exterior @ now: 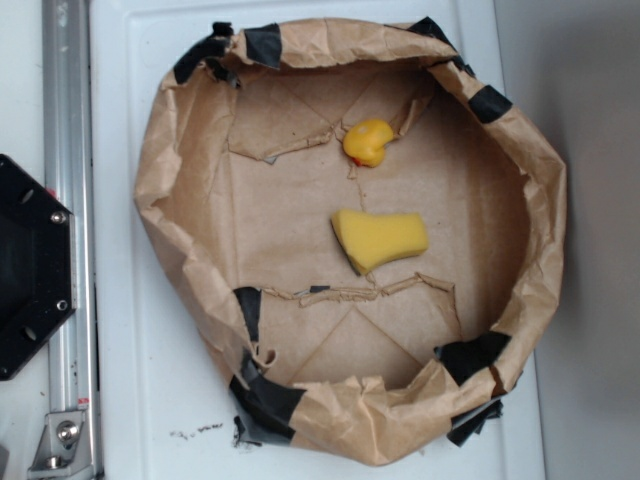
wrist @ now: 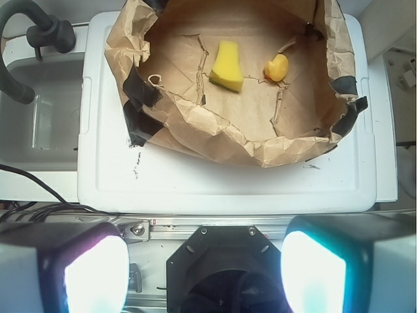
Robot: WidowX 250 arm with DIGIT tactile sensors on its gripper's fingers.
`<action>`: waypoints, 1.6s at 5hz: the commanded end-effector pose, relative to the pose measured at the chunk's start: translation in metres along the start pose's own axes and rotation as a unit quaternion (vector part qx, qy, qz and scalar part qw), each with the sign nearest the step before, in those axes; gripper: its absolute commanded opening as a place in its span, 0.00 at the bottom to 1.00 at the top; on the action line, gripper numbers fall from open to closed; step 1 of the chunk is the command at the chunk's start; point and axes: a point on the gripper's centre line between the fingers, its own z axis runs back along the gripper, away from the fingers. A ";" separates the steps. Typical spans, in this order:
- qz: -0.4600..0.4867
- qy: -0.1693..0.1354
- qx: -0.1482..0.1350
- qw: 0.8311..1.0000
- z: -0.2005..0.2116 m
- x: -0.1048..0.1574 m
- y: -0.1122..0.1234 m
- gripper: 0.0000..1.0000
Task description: Grab the green sponge.
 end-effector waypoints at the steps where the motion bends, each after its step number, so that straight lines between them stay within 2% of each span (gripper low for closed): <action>1: 0.000 0.000 0.000 1.000 0.000 0.000 0.000 1.00; 2: 0.034 -0.030 0.020 0.999 -0.020 0.042 0.016 1.00; 3: 0.053 -0.022 0.032 0.998 -0.031 0.063 0.031 1.00; 5: 0.085 -0.021 0.046 0.995 -0.056 0.100 0.043 1.00; 8: 0.085 -0.021 0.046 0.995 -0.056 0.100 0.043 1.00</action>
